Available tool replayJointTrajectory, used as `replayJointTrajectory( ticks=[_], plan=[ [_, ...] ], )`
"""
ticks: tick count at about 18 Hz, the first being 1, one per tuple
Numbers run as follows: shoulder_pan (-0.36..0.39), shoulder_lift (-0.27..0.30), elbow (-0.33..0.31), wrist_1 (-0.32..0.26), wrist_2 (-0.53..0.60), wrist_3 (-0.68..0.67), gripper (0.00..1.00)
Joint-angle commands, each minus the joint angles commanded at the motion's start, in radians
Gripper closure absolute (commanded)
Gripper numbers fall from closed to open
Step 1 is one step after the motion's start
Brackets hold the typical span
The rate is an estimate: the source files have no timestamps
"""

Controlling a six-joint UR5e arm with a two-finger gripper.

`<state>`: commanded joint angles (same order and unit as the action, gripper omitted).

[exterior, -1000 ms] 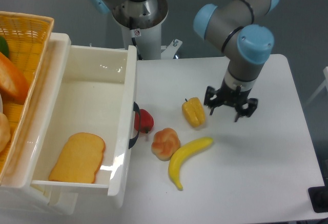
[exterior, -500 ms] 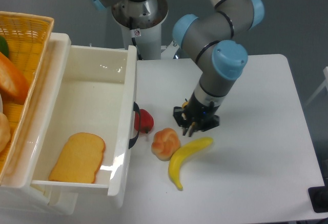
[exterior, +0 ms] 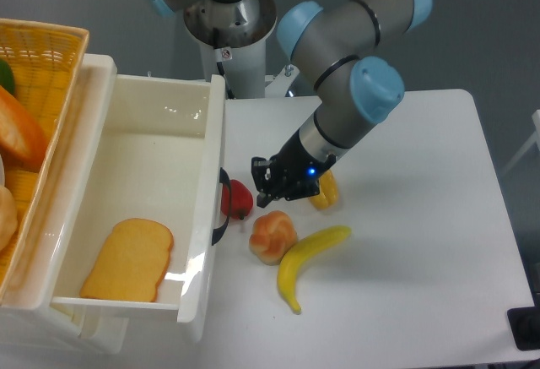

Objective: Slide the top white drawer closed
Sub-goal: 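Lower the gripper against the front panel of the open white drawer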

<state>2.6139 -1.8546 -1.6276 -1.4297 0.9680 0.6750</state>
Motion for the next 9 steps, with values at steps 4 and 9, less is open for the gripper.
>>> replayJointTrajectory(
  ticks=[4,9],
  plan=[
    [-0.014,0.0,0.008,0.003,-0.029,-0.002,1.0],
    [-0.032,0.0,0.017,0.002,-0.046,-0.005,1.0]
  ],
)
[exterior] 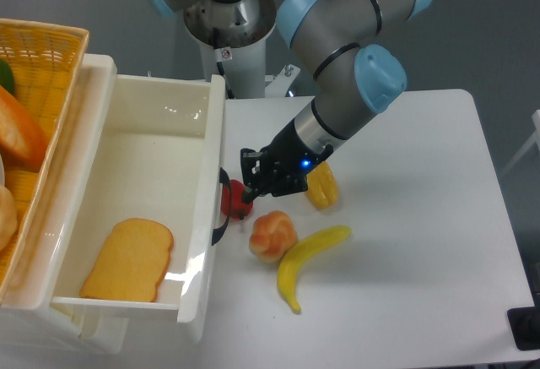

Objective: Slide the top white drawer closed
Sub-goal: 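Lower the gripper against the front panel of the open white drawer, then push the drawer front with the gripper into the cabinet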

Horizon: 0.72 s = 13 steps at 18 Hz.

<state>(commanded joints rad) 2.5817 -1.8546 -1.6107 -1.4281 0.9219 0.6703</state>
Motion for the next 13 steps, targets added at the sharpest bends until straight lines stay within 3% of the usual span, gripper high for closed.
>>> replayJointTrajectory(
  ticks=[13],
  plan=[
    [-0.043,0.002,0.002,-0.003,-0.012,-0.026,1.0]
  ],
)
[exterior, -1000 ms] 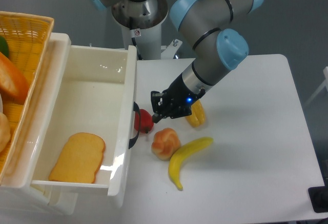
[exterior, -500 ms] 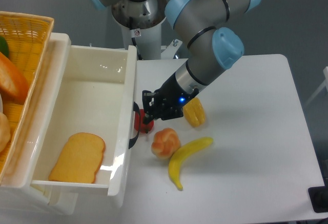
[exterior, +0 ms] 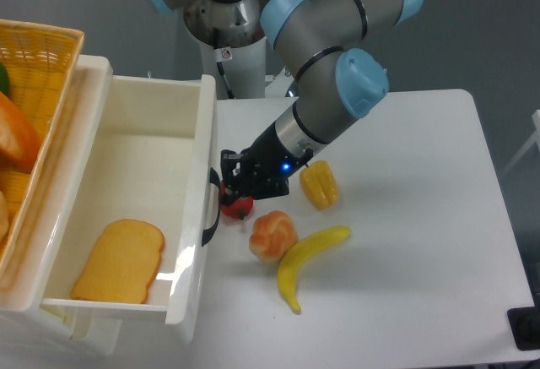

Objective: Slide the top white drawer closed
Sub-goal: 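Push the drawer front with the gripper into the cabinet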

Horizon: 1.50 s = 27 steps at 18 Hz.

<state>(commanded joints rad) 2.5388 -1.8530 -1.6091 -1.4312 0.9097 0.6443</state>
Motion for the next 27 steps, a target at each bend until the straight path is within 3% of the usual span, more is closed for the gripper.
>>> replayJointTrajectory(
  ticks=[7,27],
  plan=[
    [-0.012,0.021,-0.002,-0.008,-0.029,-0.014,1.0],
    [-0.135,0.025,0.003,0.006,-0.064,-0.069,1.0]
  ],
)
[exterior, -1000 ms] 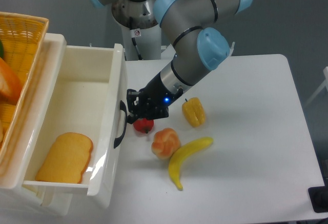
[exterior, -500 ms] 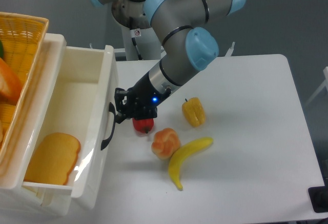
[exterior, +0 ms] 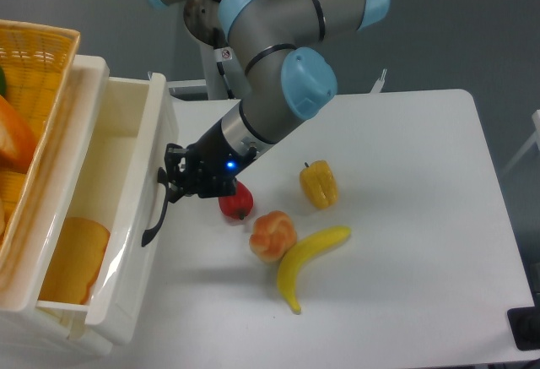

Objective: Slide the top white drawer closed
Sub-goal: 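Push the drawer front with the gripper into the cabinet, then press the drawer front flush with the cabinet using the gripper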

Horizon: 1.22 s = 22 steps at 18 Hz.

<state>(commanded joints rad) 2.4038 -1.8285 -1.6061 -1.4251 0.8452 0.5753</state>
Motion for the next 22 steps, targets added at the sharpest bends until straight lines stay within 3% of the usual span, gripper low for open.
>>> replayJointTrajectory(
  ticks=[6,10,22],
  plan=[
    [-0.035,-0.005,0.002,0.002,-0.002,-0.014,1.0],
    [-0.068,-0.008,0.005,0.06,-0.003,-0.066,1.0],
    [-0.124,-0.018,0.008,0.083,-0.031,-0.092,1.0]
  ],
)
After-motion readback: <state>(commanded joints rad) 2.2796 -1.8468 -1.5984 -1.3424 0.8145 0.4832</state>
